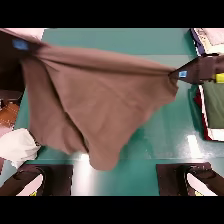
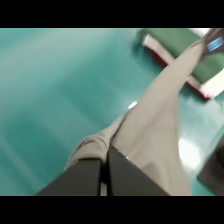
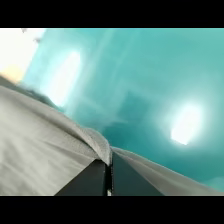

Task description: Fold the shirts.

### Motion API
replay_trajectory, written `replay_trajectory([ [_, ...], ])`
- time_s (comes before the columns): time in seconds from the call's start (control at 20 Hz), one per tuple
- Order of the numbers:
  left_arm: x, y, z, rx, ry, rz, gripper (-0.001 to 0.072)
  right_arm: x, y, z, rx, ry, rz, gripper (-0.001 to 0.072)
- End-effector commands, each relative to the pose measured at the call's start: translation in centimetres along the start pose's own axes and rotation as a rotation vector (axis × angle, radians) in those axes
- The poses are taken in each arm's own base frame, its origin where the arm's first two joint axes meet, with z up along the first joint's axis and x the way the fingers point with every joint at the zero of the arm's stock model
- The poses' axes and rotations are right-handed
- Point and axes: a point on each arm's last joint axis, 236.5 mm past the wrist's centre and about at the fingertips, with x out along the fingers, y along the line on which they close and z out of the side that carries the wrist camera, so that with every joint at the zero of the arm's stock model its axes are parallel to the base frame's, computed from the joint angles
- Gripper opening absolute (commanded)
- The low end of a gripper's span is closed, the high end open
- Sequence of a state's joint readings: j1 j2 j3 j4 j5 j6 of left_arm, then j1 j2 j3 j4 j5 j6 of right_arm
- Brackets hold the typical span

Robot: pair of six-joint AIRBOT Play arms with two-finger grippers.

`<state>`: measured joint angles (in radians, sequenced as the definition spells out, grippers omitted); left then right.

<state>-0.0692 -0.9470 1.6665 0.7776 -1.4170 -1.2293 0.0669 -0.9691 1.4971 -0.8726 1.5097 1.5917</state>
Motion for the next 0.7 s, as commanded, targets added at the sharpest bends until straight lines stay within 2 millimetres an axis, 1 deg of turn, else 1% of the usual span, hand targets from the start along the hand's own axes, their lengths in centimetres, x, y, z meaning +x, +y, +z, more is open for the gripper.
replay_trajectory([
  [0.0, 6.1, 5.3, -7.6, -0.208, 0.232, -0.024, 0.0030, 3.9, -3.5, -0.4, 0.093, 0.143, -0.016, 0.0020],
  [0.1, 10.0, 8.1, -13.6, -0.344, 0.379, -0.056, 0.0030, 6.6, -7.2, -0.6, 0.147, 0.216, -0.078, 0.0021],
  [0.15, 11.6, 9.3, -16.0, -0.409, 0.427, -0.060, 0.0031, 8.1, -9.2, -0.6, 0.171, 0.244, -0.111, 0.0021],
  [0.2, 13.1, 10.5, -18.0, -0.462, 0.465, -0.059, 0.0031, 9.5, -11.1, -0.4, 0.194, 0.259, -0.139, 0.0021],
  [0.25, 14.7, 12.0, -19.4, -0.506, 0.483, -0.047, 0.0031, 10.8, -12.7, 0.0, 0.211, 0.256, -0.159, 0.0021],
  [0.3, 15.9, 13.1, -20.0, -0.540, 0.484, -0.043, 0.0031, 12.0, -14.4, 0.8, 0.232, 0.233, -0.179, 0.0021],
  [0.35, 17.1, 14.2, -20.3, -0.570, 0.468, -0.035, 0.0031, 12.8, -15.9, 1.7, 0.253, 0.201, -0.190, 0.0021],
  [0.45, 18.4, 16.0, -19.6, -0.578, 0.422, -0.004, 0.0042, 13.7, -18.3, 4.0, 0.283, 0.102, -0.209, 0.0021],
  [0.5, 18.6, 16.6, -18.7, -0.563, 0.388, 0.015, 0.0292, 13.5, -19.5, 5.4, 0.293, 0.042, -0.223, 0.0021],
  [0.55, 18.5, 17.0, -17.5, -0.535, 0.359, 0.026, 0.0518, 13.0, -20.5, 6.8, 0.299, -0.023, -0.239, 0.0022],
  [0.6, 18.2, 17.2, -16.3, -0.484, 0.344, 0.034, 0.0548, 12.2, -21.7, 8.0, 0.315, -0.084, -0.253, 0.0022],
  [0.65, 17.8, 17.5, -15.3, -0.442, 0.341, 0.052, 0.0551, 11.5, -22.6, 8.7, 0.333, -0.117, -0.266, 0.0024],
])
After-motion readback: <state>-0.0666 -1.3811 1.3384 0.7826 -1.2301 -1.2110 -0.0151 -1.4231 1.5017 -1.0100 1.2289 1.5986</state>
